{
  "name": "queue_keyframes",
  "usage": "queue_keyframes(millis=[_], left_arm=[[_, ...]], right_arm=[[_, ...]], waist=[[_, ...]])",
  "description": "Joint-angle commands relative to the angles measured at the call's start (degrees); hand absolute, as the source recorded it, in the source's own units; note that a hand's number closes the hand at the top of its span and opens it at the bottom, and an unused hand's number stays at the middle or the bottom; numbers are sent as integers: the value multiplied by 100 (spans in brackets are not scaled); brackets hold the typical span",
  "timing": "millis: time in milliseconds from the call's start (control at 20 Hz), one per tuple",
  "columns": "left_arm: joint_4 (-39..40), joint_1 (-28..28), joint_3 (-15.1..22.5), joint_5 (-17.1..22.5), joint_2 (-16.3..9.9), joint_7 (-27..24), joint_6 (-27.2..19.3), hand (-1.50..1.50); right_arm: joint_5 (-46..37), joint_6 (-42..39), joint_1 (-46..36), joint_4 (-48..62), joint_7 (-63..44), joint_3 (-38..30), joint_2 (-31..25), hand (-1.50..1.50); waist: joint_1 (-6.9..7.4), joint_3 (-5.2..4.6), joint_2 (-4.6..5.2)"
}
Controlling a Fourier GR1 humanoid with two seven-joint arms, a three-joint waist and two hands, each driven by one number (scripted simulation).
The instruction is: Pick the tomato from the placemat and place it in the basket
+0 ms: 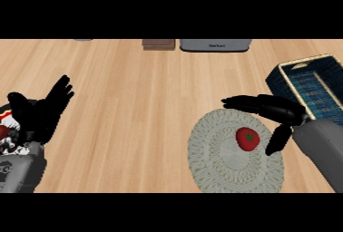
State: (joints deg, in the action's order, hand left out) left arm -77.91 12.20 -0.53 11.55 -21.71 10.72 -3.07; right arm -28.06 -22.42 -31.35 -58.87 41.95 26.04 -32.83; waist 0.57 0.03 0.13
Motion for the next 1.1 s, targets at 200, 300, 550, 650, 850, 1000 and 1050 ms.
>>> queue_keyframes(millis=[200, 300, 550, 650, 850, 1000, 1050], left_arm=[[-195, 43, -75, -225, 188, 240, -79, 0], [489, 272, -299, -144, 199, -95, 192, 0], [-139, -45, -209, -253, 196, 149, 128, 0], [-35, 73, -290, -195, 153, 120, 233, 0], [-178, -133, -156, -424, 352, -37, 36, 0], [-297, -188, -148, -451, 321, 95, 117, 0], [-85, -68, -388, -279, 227, 106, 301, 0]], right_arm=[[-557, -402, -165, 390, 784, -208, -237, -150], [-650, -243, 20, 159, 517, -209, 142, -150], [-655, -287, -299, 1094, 1256, -273, 74, -150], [-685, -179, -165, 1143, 1504, -186, 24, -150], [-672, -132, -109, 895, 1355, 24, 268, -150], [-716, -53, 51, 740, 1338, 62, 240, -150], [-810, -79, 38, 583, 1200, -50, 174, -150]], waist=[[-30, -2, -10], [-63, -4, -6], [17, 0, 6], [4, 0, 6], [-6, -1, -8], [-22, -1, -17], [-41, -3, -15]])
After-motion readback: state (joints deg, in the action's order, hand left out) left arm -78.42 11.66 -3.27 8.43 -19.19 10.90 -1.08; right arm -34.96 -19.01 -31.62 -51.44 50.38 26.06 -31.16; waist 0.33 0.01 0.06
